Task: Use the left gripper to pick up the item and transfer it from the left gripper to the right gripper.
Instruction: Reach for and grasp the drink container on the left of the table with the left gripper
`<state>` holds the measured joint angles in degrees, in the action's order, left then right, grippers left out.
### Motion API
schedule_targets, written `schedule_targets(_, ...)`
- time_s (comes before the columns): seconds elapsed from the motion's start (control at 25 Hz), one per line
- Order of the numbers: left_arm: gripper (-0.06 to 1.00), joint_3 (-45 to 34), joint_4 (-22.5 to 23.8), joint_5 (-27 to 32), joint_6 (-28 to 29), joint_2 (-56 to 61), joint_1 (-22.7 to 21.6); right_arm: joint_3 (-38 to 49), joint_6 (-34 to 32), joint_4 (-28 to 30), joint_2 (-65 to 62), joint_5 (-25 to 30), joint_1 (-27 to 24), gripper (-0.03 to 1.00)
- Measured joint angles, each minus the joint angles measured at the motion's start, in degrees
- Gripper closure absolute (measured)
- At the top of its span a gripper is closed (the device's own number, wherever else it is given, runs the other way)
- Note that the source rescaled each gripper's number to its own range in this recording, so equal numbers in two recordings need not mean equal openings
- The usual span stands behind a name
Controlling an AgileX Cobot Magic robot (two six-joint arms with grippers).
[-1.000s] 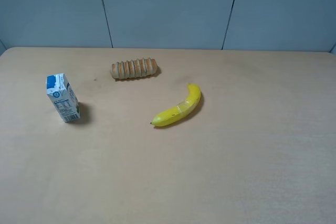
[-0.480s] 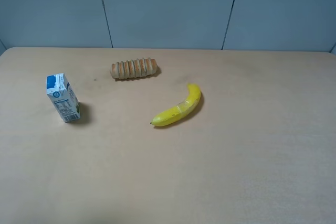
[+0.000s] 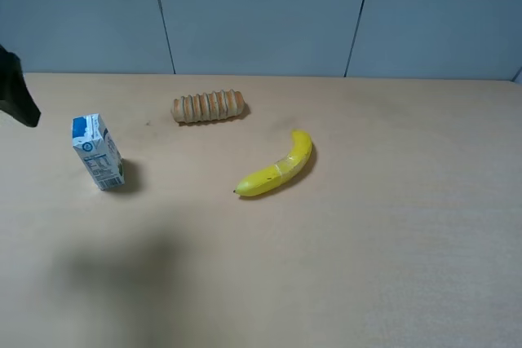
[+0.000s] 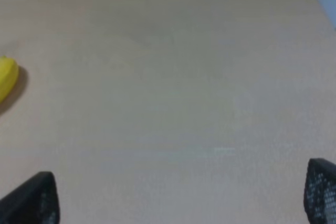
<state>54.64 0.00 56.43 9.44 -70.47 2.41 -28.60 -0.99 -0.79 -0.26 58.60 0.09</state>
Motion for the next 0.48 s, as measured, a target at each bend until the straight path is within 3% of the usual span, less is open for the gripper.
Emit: schedule_targets(0.48,-0.05,0.49,-1.15,-12.63,4.3,-16.22,0.76,0.0,0.0,0.0,0.0,0.0,0.0,-0.03)
